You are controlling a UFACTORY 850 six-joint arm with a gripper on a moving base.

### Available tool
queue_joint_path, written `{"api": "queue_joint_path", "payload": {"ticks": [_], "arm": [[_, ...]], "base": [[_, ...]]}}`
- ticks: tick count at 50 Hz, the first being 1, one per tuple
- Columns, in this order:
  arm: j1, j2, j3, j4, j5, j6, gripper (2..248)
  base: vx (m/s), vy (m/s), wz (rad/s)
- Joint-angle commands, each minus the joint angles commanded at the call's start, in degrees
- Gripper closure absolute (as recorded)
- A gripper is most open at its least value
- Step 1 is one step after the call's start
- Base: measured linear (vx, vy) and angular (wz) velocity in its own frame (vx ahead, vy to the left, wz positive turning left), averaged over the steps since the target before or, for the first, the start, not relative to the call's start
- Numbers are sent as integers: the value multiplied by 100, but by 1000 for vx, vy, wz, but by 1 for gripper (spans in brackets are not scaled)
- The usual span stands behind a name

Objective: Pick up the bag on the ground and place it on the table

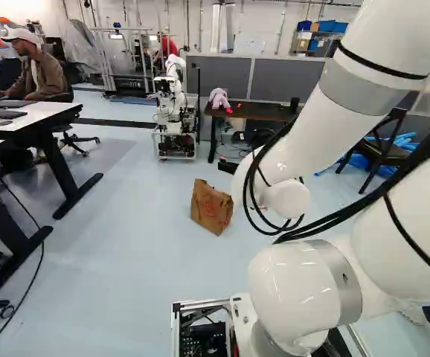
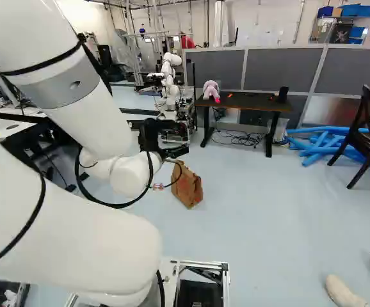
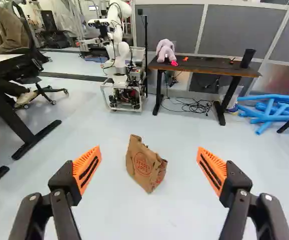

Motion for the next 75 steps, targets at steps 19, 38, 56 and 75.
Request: {"api": "queue_joint_path", "payload": {"ticks": [19, 38, 56, 75], "arm": [[0, 0, 0, 0, 0, 0, 3], [0, 0, 0, 0, 0, 0, 3], [0, 0, 0, 0, 0, 0, 3], [0, 0, 0, 0, 0, 0, 3]], "base": [[114, -1, -11], [117, -1, -9], [141, 4, -17], [154, 40, -15]]}}
